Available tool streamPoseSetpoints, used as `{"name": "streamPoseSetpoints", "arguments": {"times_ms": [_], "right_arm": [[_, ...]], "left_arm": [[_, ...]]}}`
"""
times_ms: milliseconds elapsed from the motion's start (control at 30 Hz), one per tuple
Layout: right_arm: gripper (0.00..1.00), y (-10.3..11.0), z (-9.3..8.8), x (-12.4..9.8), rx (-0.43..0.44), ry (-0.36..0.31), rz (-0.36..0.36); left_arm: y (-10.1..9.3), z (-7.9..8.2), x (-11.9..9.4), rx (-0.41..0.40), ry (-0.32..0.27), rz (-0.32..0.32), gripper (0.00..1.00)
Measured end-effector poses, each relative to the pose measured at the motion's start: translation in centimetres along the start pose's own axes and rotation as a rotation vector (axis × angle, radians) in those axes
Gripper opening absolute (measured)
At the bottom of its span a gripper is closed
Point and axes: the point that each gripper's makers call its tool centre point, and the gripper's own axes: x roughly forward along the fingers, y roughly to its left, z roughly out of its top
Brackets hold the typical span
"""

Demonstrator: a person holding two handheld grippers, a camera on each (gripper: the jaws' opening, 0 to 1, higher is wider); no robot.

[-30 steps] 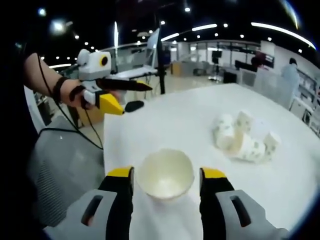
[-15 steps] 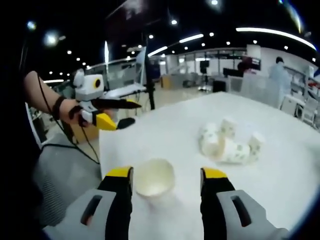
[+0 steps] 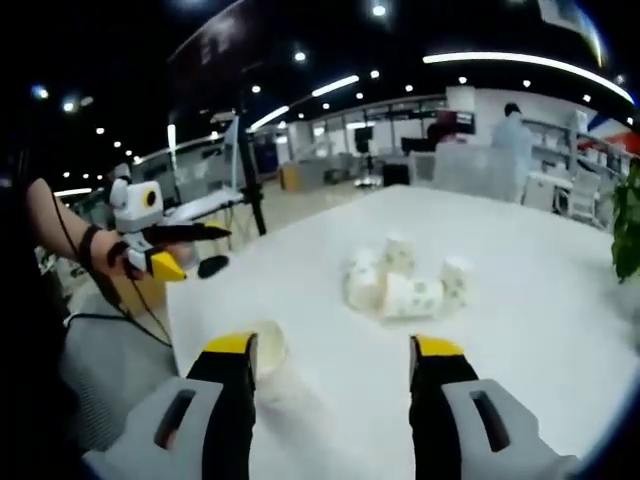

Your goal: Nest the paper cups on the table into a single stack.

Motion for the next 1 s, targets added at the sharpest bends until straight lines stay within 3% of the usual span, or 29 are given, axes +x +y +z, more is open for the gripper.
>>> {"name": "streamPoseSetpoints", "arguments": {"times_ms": [467,700,1000], "right_arm": [[0.78,-2.2,0.4,-0.9,0.047,-0.022,-0.075],[1.0,-3.2,0.8,-1.2,0.069,-0.055,-0.132],[1.0,-3.2,0.6,-1.3,0.09,-0.064,-0.125]], "left_arm": [[-0.2,0.0,-0.1,-0.001,0.007,0.0,0.96],[0.0,0.1,0.1,0.004,0.007,-0.001,0.96],[0.0,0.3,0.3,-0.002,0.009,0.0,0.96]]}}
